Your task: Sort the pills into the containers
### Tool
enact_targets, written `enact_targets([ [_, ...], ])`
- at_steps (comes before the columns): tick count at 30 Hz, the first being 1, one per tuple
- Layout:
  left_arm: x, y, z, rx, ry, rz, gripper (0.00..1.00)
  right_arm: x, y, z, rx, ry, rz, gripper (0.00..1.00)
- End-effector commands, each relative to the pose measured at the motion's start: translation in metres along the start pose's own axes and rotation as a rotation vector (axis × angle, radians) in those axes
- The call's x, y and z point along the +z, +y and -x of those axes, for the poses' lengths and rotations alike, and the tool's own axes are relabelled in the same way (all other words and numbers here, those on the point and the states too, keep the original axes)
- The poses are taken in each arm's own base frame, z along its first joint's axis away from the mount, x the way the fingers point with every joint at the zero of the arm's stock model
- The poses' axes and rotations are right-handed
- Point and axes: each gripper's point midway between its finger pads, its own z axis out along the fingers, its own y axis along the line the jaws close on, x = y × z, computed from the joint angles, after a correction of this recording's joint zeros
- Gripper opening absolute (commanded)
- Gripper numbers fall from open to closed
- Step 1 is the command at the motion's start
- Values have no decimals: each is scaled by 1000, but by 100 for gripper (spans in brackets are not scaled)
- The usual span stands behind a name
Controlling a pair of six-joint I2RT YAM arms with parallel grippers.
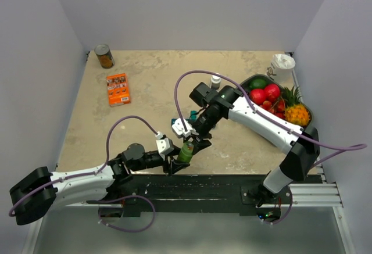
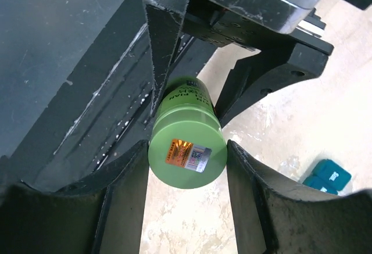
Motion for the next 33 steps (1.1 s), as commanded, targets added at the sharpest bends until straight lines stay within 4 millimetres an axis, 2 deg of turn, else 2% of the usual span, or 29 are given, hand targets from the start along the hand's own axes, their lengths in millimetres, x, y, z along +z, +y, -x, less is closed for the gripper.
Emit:
enact_targets([
  [1, -1, -1, 14, 18, -54, -3, 0, -19, -10, 21, 33, -17, -120, 59],
  [2, -1, 0, 14, 15, -55, 3, 0, -28, -19, 29, 31, -25, -168, 69],
  [4, -1, 4, 13, 14, -52, 28, 0, -44, -23, 37, 98, -56, -218, 82],
  [5, -1, 7, 14, 12, -54, 40, 0, -56, -29, 51, 97, -108, -246, 87],
  [7, -1, 12, 16, 13, -56, 74, 0, -75, -31, 58, 176, -176, -277, 99],
  [9, -2, 18, 19, 16, -65, 110, 0, -88, -39, 71, 225, -296, -296, 99],
  [10, -2, 19, 22, 16, -72, 118, 0, -100, -43, 72, 434, -376, -322, 99],
  [11, -2, 21, 23, 18, -77, 127, 0, -98, -58, 66, 473, -429, -345, 99],
  [13, -3, 27, 25, 18, -79, 161, 0, -98, -55, 61, 581, -504, -283, 99],
  [14, -3, 28, 26, 17, -77, 170, 0, -88, -50, 51, 632, -516, -239, 99],
  [16, -2, 33, 26, 19, -69, 198, 0, -79, -49, 36, 643, -478, -260, 99],
  [18, -2, 37, 29, 19, -69, 223, 0, -78, -50, 33, 641, -444, -334, 99],
  [19, -2, 38, 29, 21, -71, 227, 0, -77, -56, 23, 663, -413, -395, 99],
  [24, 1, 43, 34, 34, -72, 251, 0, -64, -63, 9, 779, -359, -511, 99],
  [25, 2, 44, 34, 33, -69, 251, 0, -62, -69, -1, 809, -319, -574, 99],
  [26, 4, 44, 37, 37, -73, 251, 0, -52, -68, -1, 817, -293, -572, 99],
  [30, 10, 47, 38, 44, -57, 258, 0, -34, -67, -8, 869, -229, -574, 99],
  [33, 12, 48, 42, 51, -61, 260, 0, -29, -69, -12, 881, -205, -575, 99],
])
